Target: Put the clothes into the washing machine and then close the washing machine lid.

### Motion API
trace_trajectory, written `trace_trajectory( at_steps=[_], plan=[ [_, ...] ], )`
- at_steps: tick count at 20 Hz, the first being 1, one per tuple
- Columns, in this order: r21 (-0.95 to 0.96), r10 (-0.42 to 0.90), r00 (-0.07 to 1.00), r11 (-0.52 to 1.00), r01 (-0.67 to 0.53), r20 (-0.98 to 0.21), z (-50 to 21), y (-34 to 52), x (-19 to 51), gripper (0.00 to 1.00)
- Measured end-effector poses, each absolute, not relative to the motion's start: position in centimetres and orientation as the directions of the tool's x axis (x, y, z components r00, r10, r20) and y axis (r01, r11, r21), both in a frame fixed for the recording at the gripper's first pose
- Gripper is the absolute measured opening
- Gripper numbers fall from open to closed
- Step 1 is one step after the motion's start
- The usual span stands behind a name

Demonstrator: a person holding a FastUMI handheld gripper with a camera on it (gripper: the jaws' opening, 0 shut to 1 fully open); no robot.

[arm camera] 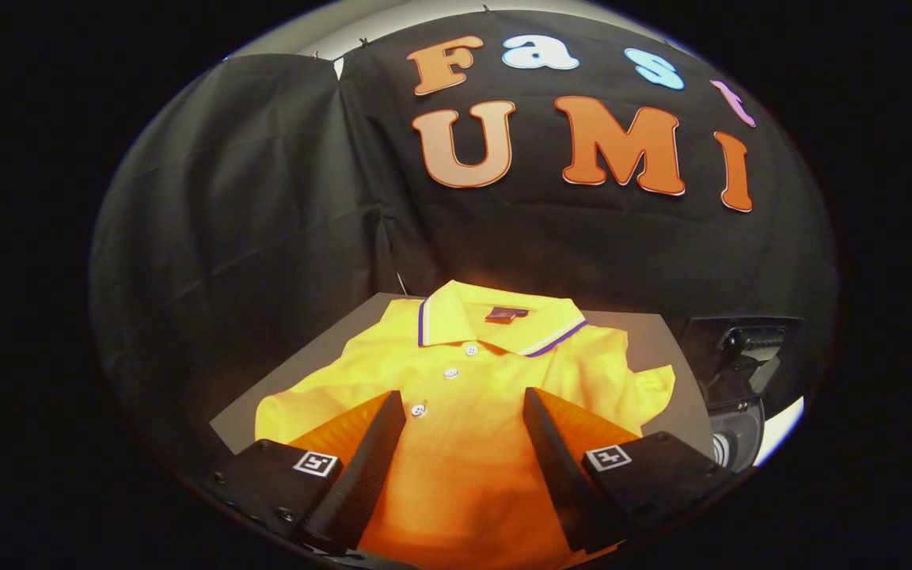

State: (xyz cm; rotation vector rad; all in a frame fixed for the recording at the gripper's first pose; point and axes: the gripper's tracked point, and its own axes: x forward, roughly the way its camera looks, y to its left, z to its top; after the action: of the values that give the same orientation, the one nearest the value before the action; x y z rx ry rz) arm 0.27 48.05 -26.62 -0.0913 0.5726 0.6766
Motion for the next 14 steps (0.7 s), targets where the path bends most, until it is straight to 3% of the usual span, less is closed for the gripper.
trace_trajectory(
  at_steps=[7,8,12,13,14],
  plan=[
    [0.16,0.601,0.555,0.748,-0.644,-0.575,-27.2,48.7,-0.4,0.74],
    [0.177,0.609,0.551,0.746,-0.642,-0.571,-27.1,49.1,-0.2,0.55],
    [0.246,0.646,0.52,0.728,-0.64,-0.559,-26.4,48.9,-0.8,0.18],
    [0.275,0.653,0.523,0.731,-0.625,-0.548,-26.1,48.5,-0.9,0.18],
    [0.297,0.665,0.529,0.728,-0.619,-0.528,-26.1,48.7,-0.8,0.09]
  ],
)
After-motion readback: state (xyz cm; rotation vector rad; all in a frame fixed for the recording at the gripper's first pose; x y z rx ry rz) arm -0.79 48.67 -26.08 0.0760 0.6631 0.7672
